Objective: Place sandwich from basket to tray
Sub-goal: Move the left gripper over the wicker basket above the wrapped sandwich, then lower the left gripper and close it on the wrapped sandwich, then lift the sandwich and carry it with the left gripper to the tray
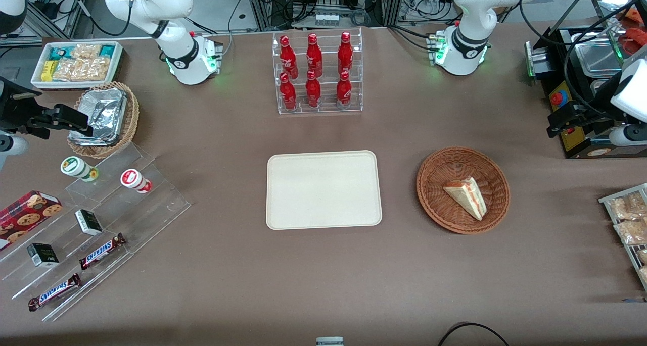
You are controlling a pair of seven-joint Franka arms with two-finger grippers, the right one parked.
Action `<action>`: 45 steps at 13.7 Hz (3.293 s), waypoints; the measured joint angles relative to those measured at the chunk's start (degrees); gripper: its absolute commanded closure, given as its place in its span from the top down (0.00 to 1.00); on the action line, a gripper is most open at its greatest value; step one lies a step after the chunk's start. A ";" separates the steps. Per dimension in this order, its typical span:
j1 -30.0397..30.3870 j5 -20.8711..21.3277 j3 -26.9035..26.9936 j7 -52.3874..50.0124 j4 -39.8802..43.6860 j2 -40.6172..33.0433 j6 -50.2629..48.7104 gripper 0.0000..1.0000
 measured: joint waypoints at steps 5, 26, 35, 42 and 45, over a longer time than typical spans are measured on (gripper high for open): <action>0.06 0.00 -0.09 0.00 -0.45 0.66 0.06 1.00; -0.23 -0.46 -6.33 -35.08 -37.45 8.88 50.74 1.00; -0.23 -0.44 -6.32 -35.12 -37.48 15.64 56.14 0.35; -0.23 -0.37 -6.33 -35.04 -36.95 16.10 56.38 0.00; -0.20 -0.19 -6.86 -34.73 -33.69 12.75 49.24 0.00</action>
